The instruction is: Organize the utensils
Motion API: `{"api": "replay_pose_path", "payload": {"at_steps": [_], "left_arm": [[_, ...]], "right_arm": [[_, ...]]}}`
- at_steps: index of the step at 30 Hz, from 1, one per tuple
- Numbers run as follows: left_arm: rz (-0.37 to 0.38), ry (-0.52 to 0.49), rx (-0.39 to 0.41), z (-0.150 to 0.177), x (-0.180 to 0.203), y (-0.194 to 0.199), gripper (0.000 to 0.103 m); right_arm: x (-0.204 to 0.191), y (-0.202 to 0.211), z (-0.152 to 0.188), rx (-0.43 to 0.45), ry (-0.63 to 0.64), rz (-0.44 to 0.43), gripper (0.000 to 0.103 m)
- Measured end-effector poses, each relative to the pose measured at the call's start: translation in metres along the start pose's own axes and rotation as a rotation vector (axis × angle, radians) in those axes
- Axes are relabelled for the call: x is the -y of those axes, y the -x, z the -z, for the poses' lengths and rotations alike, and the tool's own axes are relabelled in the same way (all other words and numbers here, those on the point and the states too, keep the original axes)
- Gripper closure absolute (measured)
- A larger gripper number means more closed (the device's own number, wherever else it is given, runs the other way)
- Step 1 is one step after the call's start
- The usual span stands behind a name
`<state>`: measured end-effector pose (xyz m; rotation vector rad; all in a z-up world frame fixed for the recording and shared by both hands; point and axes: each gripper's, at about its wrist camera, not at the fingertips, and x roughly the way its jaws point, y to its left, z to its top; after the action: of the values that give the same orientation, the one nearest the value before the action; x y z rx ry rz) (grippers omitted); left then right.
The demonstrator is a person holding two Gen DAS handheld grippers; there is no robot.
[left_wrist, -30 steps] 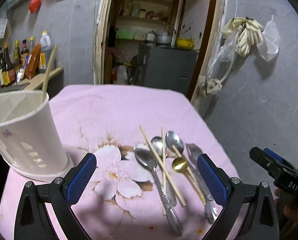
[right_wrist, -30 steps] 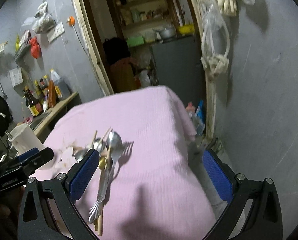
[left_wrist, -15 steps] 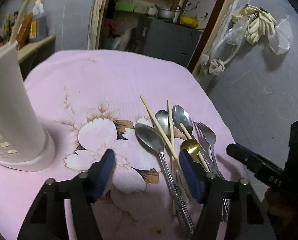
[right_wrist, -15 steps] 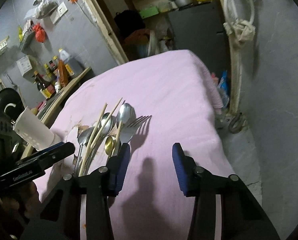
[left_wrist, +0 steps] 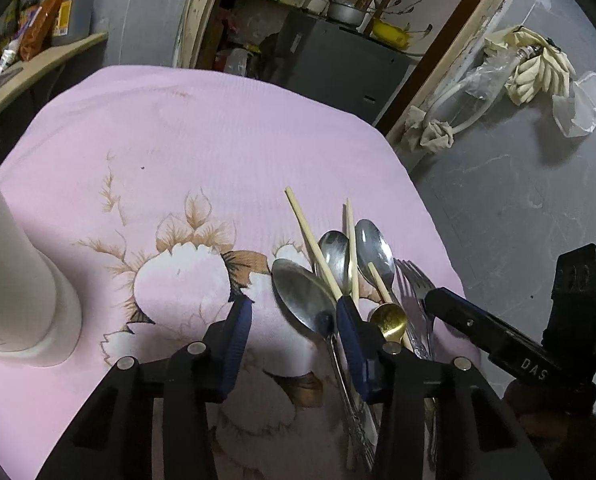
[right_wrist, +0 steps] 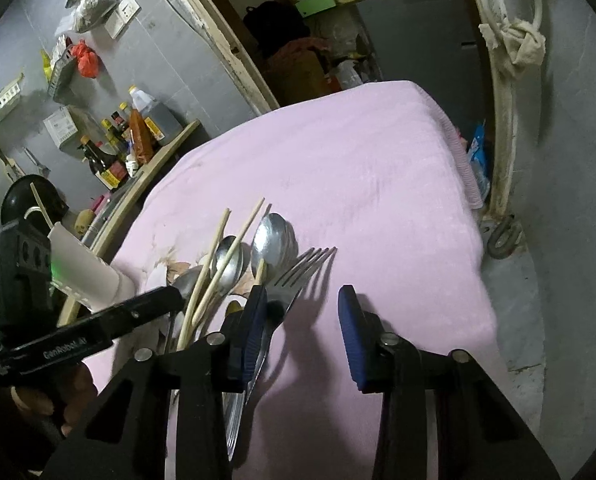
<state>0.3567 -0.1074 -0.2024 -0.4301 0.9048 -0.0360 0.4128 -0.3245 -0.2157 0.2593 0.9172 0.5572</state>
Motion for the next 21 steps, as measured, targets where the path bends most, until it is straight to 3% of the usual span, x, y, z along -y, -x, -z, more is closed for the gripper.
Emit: {"api": "replay_pose_path", "payload": {"at_steps": [9,13,21], "left_arm": [[0.033,0.034,-0.022,-0.006,-0.002,-0.004,0.071],[0.045,0.044,-0.048,-0.009,0.000,-0.008,0.076],[0.091,0.071,-0.092,-0.013,0.003,-0.016,0.094]], "right_arm": [[-0.010,-0.005,-0.002,-0.016,0.038,-0.036,0.088],[-0.011,-0.007,-0.004,-0.028,0.035,-0.045,0.091],[-0.013,-0.009,-0.005,-0.044,0.027,-0.039,0.097]]}}
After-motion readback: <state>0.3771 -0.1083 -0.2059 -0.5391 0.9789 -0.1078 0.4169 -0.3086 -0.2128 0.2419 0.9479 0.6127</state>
